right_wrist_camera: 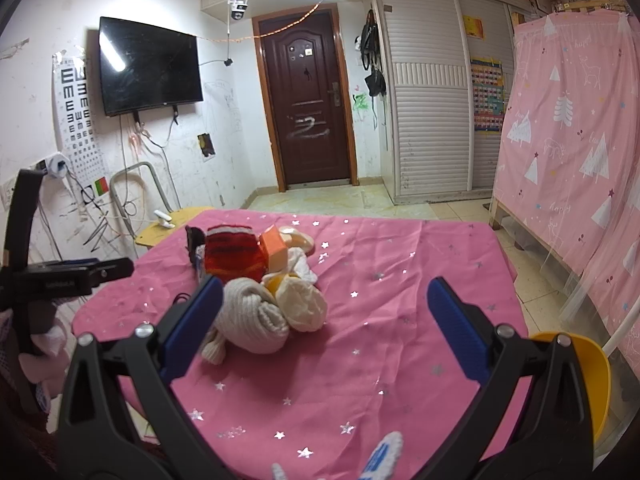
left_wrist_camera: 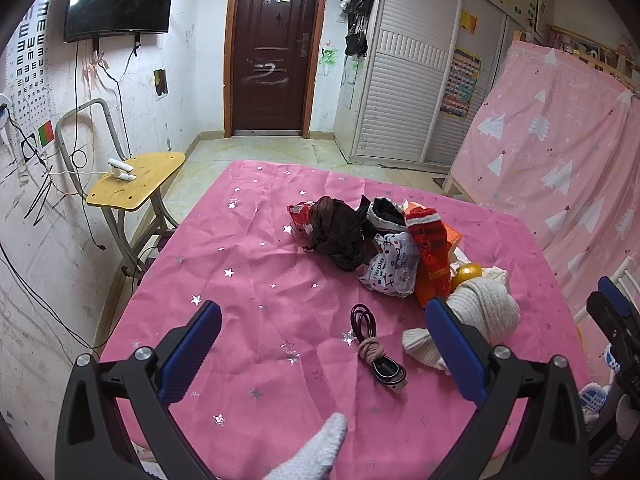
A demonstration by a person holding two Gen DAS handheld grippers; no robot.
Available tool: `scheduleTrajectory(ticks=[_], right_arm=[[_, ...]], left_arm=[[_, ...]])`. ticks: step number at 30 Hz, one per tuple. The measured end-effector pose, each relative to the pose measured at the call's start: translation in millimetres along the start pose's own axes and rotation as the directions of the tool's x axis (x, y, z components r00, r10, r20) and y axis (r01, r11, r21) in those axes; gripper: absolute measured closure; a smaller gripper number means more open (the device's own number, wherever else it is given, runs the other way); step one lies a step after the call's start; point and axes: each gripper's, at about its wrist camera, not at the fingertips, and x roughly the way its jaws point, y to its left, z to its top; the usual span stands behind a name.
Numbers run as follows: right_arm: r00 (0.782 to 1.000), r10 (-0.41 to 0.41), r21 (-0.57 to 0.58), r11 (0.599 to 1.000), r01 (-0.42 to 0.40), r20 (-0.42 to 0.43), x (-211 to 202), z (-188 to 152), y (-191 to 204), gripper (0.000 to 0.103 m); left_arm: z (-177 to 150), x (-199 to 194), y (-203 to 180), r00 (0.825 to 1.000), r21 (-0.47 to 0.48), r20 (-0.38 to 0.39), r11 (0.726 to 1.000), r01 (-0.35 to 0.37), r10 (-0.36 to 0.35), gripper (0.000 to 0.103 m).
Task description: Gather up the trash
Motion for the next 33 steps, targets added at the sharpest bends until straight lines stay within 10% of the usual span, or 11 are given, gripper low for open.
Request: scheduleTrajectory(ticks=[33], right_arm=[[1.0, -0.001, 0.002, 1.0, 0.001, 0.004, -1.4, 0.2, -3.8, 0.005]], left_arm=[[-2.1, -0.3, 0.0, 1.0, -0.001, 0.0, 1.0, -0.005, 0.005, 0.009]])
